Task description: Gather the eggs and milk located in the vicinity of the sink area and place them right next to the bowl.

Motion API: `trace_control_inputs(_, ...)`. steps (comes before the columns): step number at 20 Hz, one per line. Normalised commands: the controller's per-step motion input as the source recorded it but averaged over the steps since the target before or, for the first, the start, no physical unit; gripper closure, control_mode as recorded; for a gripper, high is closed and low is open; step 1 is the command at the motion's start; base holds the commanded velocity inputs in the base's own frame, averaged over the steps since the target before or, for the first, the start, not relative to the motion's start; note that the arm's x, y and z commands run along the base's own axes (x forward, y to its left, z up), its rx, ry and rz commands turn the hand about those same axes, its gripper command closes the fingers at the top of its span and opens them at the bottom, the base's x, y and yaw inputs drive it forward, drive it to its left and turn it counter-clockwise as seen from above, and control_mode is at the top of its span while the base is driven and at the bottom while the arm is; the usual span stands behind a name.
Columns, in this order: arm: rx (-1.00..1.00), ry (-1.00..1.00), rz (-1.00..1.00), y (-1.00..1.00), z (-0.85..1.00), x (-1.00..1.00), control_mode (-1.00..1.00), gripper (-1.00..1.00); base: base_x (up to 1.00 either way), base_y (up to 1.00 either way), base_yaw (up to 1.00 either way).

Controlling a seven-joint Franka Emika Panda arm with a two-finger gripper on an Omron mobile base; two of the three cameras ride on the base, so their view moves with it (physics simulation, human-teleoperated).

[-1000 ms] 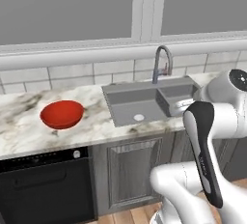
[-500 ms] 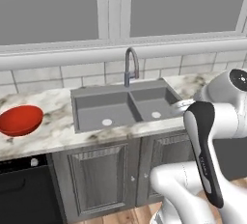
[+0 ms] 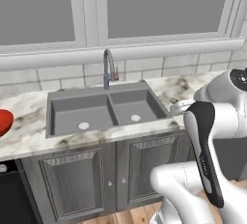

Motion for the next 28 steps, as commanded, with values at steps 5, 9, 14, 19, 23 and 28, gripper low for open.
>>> trace_control_inputs(5, 0.00, 0.00, 0.00, 0.00, 0.00, 0.00, 1.00, -1.00, 0.00, -0.47, -0.01)
trace_control_inputs(9, 0.00, 0.00, 0.00, 0.00, 0.00, 0.00, 1.00, -1.00, 0.01, -0.34, 0.00)
trace_control_inputs(14, 0.00, 0.00, 0.00, 0.00, 0.00, 0.00, 1.00, -1.00, 0.28, -0.21, -0.01)
trace_control_inputs(19, 0.00, 0.00, 0.00, 0.00, 0.00, 0.00, 1.00, -1.00, 0.53, -0.23, 0.00)
trace_control_inputs(23, 0.00, 0.00, 0.00, 0.00, 0.00, 0.00, 1.00, -1.00, 0.53, -0.28, 0.00)
trace_control_inputs(28, 0.00, 0.00, 0.00, 0.00, 0.00, 0.00, 1.00, -1.00, 0.35, -0.34, 0.00)
